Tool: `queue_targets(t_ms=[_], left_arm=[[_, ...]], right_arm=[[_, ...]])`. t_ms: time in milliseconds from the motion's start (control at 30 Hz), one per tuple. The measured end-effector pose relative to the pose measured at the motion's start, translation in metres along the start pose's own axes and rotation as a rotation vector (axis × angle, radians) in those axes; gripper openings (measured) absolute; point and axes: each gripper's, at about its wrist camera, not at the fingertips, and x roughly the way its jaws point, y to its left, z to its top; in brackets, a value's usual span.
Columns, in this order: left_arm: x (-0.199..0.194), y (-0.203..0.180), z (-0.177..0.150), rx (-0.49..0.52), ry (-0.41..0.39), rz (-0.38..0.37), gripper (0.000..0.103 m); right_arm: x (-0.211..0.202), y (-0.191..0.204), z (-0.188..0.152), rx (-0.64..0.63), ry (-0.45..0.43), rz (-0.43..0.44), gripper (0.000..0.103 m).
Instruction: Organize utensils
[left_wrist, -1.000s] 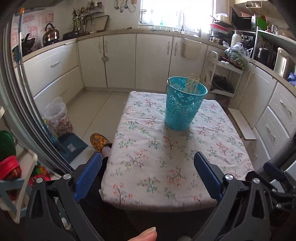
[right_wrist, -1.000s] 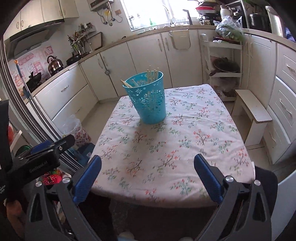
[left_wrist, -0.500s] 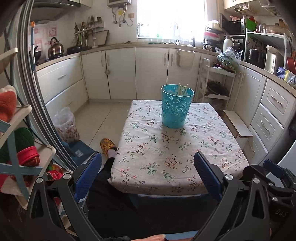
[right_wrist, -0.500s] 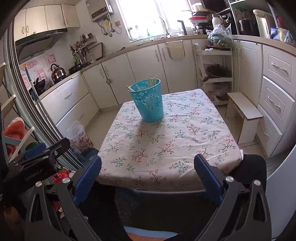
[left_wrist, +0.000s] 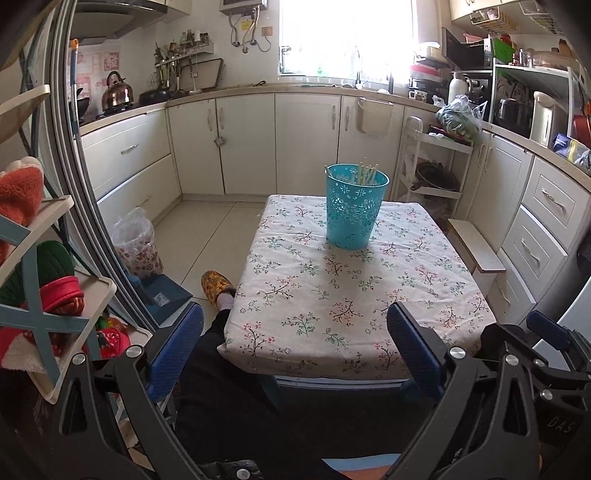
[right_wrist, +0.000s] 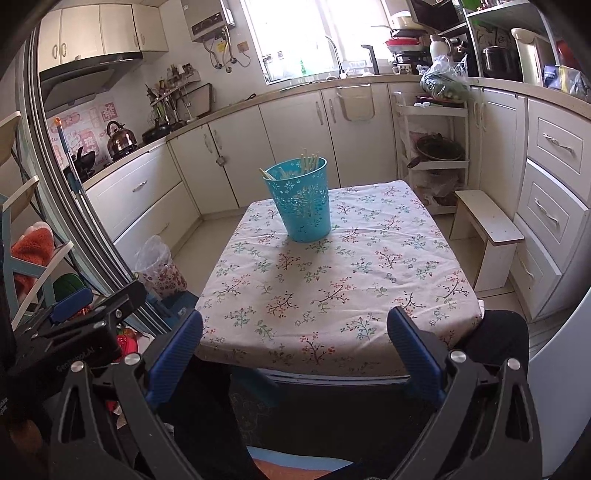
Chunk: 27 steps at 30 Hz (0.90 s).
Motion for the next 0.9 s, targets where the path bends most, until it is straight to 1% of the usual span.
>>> queue_targets(t_ms=[500, 900], left_arm=[[-0.0035, -0.0015, -0.001, -0.012, -0.012, 0.0, 0.095], [-0.0031, 0.0009, -0.0017, -0.023, 0.002, -0.015, 0.095]], right_arm=[[-0.0022, 0.0005, -0.002, -0.006, -0.009, 0.0, 0.096], [-0.0036, 0.0014, -0.0014, -0.011, -0.009, -0.002, 0.096]])
